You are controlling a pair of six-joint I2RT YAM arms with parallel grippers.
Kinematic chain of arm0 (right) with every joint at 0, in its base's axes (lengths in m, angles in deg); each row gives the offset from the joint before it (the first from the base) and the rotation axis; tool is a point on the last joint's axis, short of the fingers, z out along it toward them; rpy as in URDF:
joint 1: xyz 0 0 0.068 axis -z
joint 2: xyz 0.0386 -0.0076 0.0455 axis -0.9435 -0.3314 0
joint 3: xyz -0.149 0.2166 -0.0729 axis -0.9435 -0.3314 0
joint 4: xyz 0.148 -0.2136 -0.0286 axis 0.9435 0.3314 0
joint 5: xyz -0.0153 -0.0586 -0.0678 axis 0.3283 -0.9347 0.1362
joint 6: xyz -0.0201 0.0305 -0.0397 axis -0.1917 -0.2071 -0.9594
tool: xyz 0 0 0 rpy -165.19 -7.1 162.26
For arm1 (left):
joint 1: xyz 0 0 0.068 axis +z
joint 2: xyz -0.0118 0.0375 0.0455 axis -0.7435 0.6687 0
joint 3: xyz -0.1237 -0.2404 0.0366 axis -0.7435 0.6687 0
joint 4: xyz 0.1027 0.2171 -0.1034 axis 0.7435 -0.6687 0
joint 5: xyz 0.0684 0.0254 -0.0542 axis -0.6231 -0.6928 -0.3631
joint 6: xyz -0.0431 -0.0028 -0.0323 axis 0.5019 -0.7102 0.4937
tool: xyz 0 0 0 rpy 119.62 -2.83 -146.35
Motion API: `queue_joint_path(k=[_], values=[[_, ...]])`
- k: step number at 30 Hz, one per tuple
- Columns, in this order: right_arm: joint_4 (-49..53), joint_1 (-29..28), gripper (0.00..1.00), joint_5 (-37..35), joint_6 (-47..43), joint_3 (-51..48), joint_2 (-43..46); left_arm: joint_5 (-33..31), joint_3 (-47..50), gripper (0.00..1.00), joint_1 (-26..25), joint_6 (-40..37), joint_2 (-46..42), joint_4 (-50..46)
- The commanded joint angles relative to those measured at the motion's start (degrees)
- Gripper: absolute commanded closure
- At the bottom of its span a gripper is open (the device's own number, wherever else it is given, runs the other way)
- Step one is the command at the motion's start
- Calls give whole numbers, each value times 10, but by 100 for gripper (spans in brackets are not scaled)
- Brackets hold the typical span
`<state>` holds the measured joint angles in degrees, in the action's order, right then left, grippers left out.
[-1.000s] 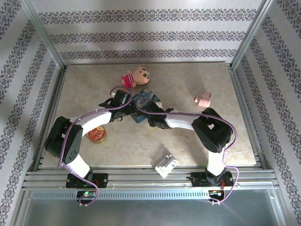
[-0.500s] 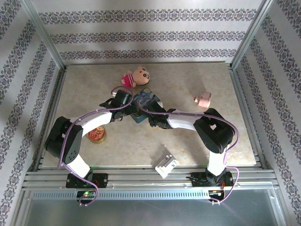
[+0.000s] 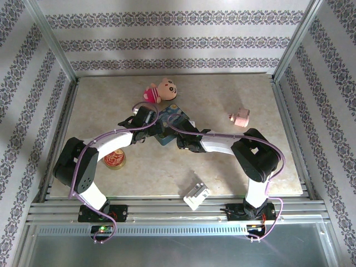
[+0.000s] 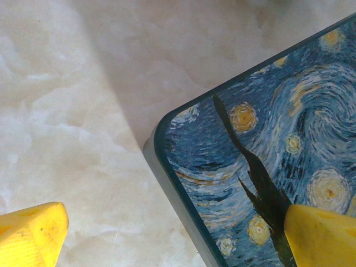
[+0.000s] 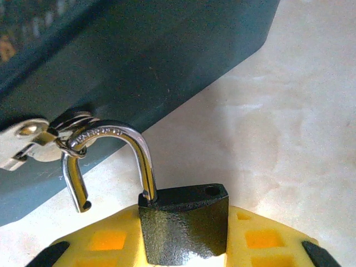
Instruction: Unlock the padlock with the key
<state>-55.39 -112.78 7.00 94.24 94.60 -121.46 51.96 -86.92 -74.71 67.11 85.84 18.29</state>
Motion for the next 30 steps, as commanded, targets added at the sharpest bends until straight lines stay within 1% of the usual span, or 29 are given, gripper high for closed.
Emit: queue_joint_path(k=[1, 10, 21, 25, 30], values=[[-30, -4, 100, 53, 22, -14, 2, 3, 10, 1, -6, -13, 19, -32], [-61, 7, 100, 70, 38, -43, 26, 2, 9, 1, -6, -9, 22, -33], [-167, 36, 100, 134, 80, -95, 26, -2, 6, 1, -6, -2, 22, -43], [-196, 42, 100, 145, 90, -111, 28, 1, 10, 1, -7, 2, 22, -43], [-209, 47, 100, 149, 95, -121, 30, 6, 16, 1, -7, 5, 20, -40]])
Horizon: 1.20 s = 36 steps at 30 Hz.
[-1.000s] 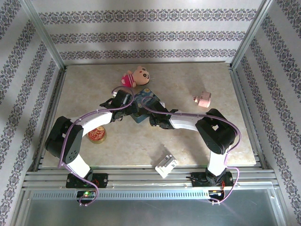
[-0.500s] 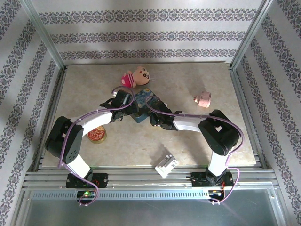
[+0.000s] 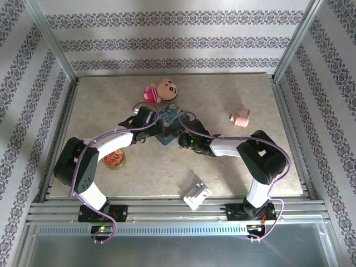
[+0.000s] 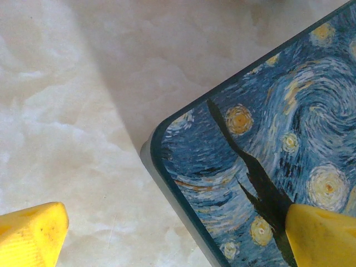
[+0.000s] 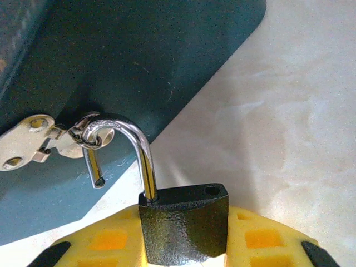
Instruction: Unlock the padlock with the key
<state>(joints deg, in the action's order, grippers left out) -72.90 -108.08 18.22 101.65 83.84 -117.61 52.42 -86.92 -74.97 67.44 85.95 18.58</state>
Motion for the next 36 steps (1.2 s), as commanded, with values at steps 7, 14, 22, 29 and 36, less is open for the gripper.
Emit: queue_joint_path(k=[7, 14, 22, 29, 36], values=[[-50, 4, 100, 43, 30, -13, -14, 1, 19, 1, -4, 2, 19, -42], [-73, 7, 100, 53, 42, -12, -18, -1, 21, 1, -3, 1, 17, -44], [-96, 12, 100, 56, 61, -18, -19, 2, 23, 1, -3, 6, 14, -44], [-142, 23, 100, 59, 94, -36, -25, 6, 21, 5, -4, 5, 14, -44], [-182, 27, 100, 64, 117, -47, -36, 8, 25, 12, -3, 4, 13, -43]])
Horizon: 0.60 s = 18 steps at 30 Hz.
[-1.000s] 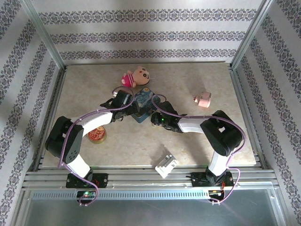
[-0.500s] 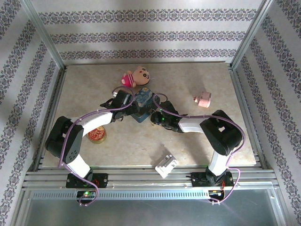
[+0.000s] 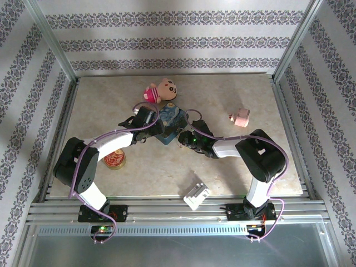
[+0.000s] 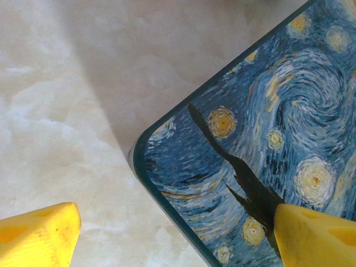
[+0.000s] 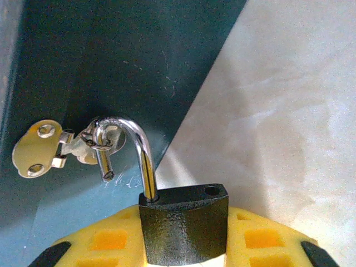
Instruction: Unlock the padlock with the key
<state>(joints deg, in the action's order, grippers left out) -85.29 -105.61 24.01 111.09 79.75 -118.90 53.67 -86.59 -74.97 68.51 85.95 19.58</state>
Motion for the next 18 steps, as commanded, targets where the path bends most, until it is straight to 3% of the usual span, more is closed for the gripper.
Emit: queue_joint_path(k=[1, 18], values=[[-62, 3, 100, 6, 25, -9, -24, -4, 23, 13, -4, -7, 13, -53], [-134, 11, 100, -8, 63, -39, -34, 2, 29, 22, -3, -4, 13, -48]])
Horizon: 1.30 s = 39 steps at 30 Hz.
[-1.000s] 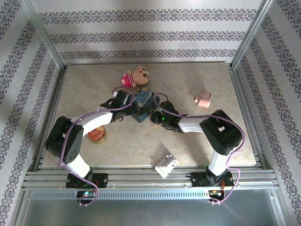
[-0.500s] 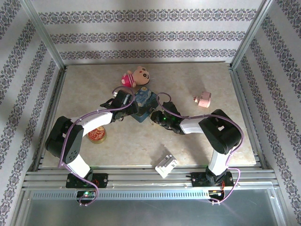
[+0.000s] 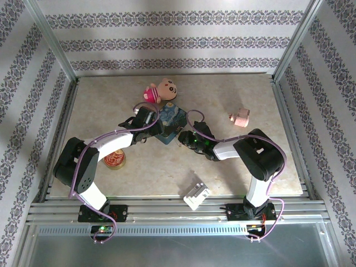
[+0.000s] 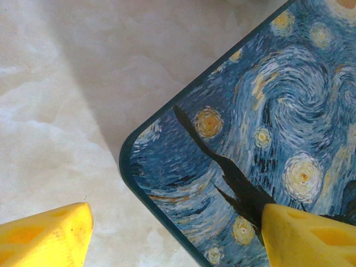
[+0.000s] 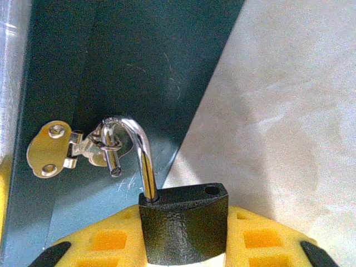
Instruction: Unlock the padlock with the key
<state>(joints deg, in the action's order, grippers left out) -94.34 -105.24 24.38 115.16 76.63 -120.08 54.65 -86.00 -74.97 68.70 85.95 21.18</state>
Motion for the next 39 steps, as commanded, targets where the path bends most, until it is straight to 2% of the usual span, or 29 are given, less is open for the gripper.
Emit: queue_joint_path(k=[1, 12, 39], values=[[-48, 9, 100, -12, 24, -10, -23, -7, 23, 22, -4, -6, 13, -64], [-85, 12, 100, -23, 38, -22, -32, -9, 25, 22, -3, -8, 13, -63], [-100, 19, 100, -44, 42, -28, -25, -7, 33, 23, -3, -7, 7, -63]])
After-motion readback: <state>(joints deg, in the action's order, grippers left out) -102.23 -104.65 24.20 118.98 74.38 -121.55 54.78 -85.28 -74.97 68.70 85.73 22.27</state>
